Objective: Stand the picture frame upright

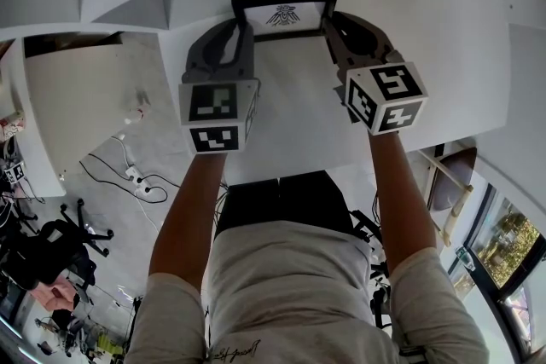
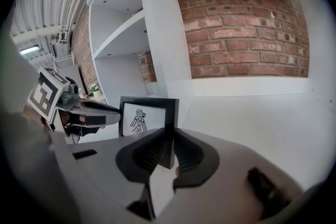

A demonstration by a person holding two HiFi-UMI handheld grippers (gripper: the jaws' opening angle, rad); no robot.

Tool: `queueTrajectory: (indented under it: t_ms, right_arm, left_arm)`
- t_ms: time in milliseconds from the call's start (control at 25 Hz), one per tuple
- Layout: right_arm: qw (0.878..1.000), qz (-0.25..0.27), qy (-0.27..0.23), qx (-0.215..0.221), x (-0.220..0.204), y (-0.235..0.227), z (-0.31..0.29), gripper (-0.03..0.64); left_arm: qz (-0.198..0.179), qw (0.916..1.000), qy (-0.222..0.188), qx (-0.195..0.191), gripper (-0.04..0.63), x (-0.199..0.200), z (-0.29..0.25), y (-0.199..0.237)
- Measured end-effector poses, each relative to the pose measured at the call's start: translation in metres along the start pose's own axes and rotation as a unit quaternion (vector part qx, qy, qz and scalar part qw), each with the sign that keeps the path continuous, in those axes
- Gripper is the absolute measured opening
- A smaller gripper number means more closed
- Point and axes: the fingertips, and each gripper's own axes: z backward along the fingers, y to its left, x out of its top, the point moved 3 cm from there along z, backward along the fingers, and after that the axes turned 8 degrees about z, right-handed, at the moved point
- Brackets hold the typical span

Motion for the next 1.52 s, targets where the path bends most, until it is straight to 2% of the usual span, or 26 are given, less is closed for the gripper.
queueTrajectory:
  t_ms: [760,1520]
  right_arm:
    - [1.0,-0.014,-0.005,-0.01,0.002,-0.002,-0.01,0.063]
    - [1.0,-0.018,-0.008,-0.01,0.001,-0.002,-0.012,0.064]
  left_arm:
    - [0.012,0.9997,-0.017,0.008,0.06,0.01,-0.005,0.007]
    - [0.012,0.9998,-0.015,0.011,0.06,0.006,-0.01,0.01]
